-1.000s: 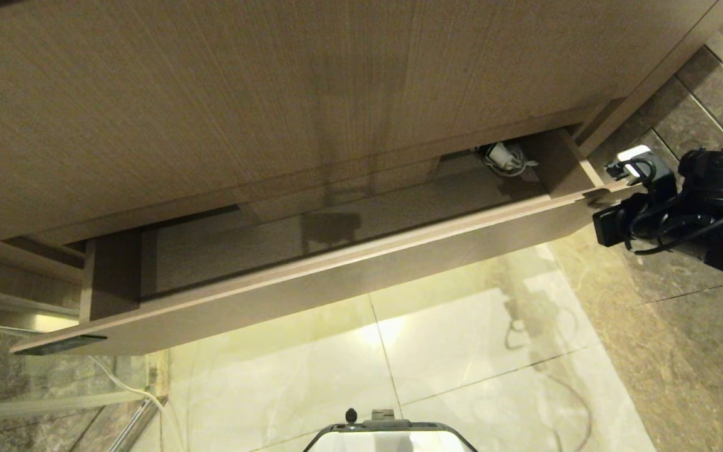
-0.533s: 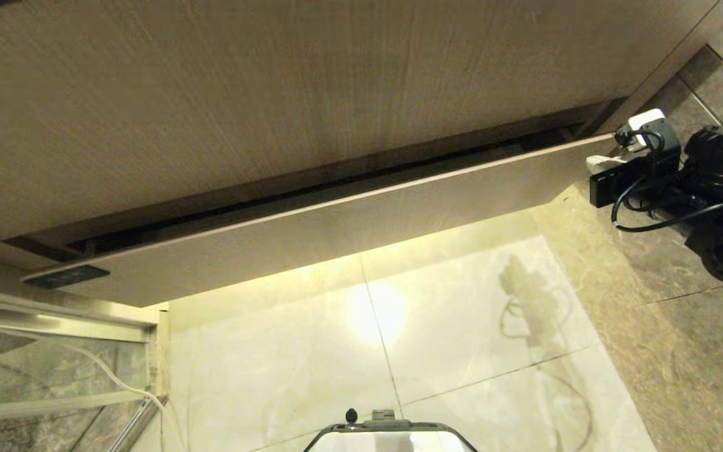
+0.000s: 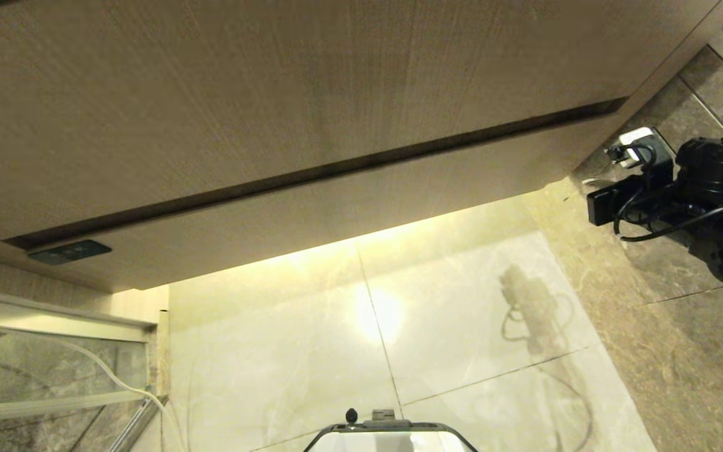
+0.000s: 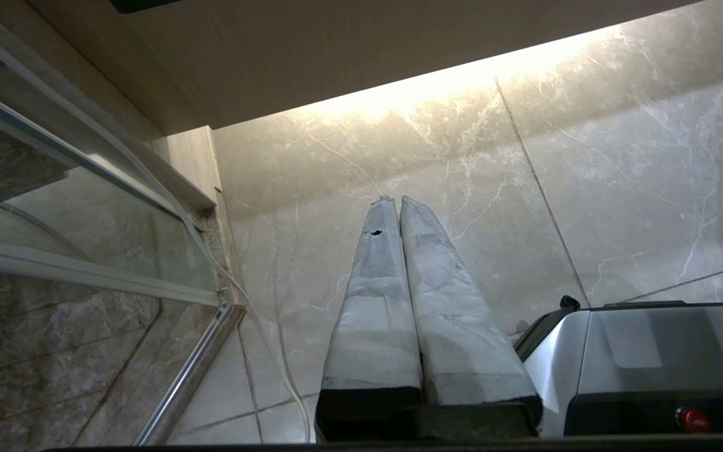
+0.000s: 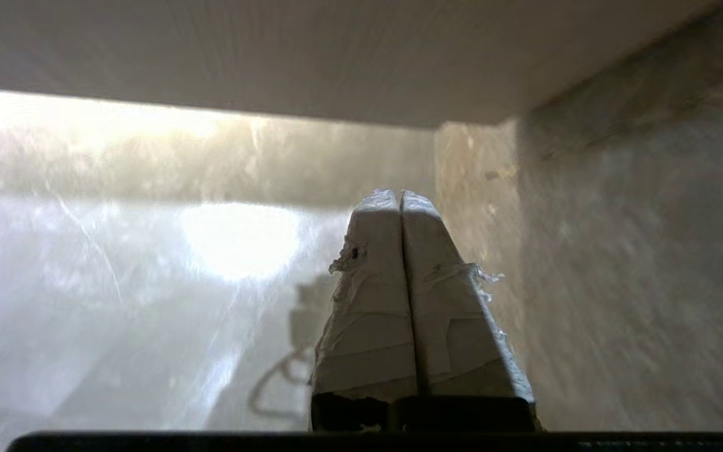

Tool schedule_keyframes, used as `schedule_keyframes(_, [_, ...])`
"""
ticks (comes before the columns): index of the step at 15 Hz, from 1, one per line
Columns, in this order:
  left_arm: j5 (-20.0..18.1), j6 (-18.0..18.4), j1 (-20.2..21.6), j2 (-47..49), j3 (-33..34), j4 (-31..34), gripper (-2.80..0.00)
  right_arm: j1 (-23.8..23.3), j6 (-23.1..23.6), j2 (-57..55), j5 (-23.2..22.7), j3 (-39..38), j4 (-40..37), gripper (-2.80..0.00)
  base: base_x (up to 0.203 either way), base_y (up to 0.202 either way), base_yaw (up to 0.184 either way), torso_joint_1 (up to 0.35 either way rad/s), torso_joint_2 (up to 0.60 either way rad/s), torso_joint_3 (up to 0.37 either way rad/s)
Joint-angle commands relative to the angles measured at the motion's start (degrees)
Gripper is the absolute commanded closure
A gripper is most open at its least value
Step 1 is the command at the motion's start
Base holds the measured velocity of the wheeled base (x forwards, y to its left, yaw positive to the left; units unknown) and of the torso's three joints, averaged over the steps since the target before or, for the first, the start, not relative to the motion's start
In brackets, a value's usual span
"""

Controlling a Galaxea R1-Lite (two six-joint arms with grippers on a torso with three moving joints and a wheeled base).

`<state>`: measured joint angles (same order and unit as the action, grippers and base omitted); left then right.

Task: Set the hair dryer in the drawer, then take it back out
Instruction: Close the drawer, then pull open the drawer

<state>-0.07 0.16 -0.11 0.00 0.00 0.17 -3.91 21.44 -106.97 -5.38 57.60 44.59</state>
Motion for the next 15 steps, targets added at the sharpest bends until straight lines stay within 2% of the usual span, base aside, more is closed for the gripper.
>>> schedule_keyframes(1, [0.0,0.0,0.0,0.0,0.1,0.0,0.00,0.0,0.2,6.4,0.1,-3.9,-2.7,0.00,0.000,0.000,0.000,0.000,0.00,0.000])
schedule_keyframes(7, [0.0,0.0,0.0,0.0,0.1,0.0,0.00,0.0,-0.5,25.7,0.2,-18.2,-13.0,0.00,0.000,0.000,0.000,0.000,0.00,0.000])
schedule_keyframes(12, [0.0,0.0,0.0,0.0,0.0,0.0,0.00,0.3,-7.2,53.2,0.1,-35.7,-17.0,0.00,0.000,0.000,0.000,0.000,0.00,0.000])
schedule_keyframes(15, [0.0,0.0,0.0,0.0,0.1,0.0,0.00,1.2,-9.2,72.3,0.2,-47.2,-18.4,0.00,0.000,0.000,0.000,0.000,0.00,0.000])
